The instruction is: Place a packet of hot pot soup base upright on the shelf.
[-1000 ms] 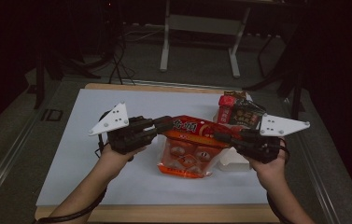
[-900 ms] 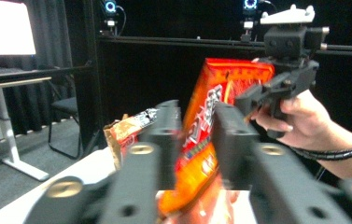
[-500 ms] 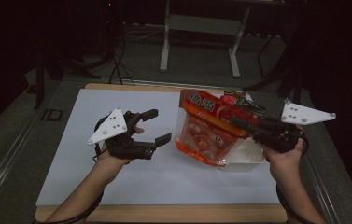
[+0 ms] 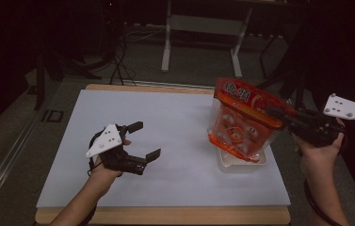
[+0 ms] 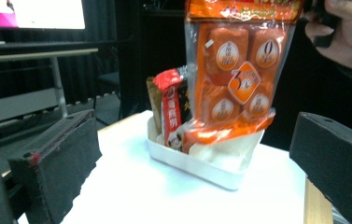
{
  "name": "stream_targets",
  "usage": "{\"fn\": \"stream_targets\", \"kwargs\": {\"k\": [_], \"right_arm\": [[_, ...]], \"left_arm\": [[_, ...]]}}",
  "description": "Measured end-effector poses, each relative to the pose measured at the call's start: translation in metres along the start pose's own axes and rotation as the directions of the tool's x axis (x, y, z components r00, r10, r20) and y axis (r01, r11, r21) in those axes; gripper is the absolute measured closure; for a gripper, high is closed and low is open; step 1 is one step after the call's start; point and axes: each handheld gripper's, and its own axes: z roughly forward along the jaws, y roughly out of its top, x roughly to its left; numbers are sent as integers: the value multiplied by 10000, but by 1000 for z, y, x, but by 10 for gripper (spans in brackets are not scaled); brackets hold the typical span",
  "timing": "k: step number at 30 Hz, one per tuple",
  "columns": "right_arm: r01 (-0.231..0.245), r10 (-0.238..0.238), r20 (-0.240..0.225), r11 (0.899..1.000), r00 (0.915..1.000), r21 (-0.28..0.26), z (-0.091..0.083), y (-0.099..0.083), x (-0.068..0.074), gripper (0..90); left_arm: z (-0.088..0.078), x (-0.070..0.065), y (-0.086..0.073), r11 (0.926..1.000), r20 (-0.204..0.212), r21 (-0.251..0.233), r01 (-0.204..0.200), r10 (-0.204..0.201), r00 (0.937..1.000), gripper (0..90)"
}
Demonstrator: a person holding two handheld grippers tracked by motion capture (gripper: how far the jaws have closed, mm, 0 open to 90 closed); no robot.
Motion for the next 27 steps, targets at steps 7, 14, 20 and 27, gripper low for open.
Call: {"fn": "stream_targets", "kwargs": {"k": [7, 14, 20, 27], "right_arm": [[-171, 167, 224, 9997, 9996, 171, -8, -7, -12, 900], [-188, 160, 462, 9980, 9988, 601, -4, -15, -22, 900], [-214, 161, 609, 9959, 9980, 877, 7, -22, -29, 900], [-403, 333, 644, 9931, 9974, 1100, 17, -34, -35, 900]], "left_arm": [[-7, 0, -20, 9995, -55, 304, -8, 10, 10000, 22], [-10, 0, -41, 9981, -42, 611, 122, -120, 9999, 22], [-12, -1, -55, 9961, -57, 845, 241, -237, 9997, 23], [-15, -2, -63, 9956, -114, 885, 299, -290, 9995, 23]]}}
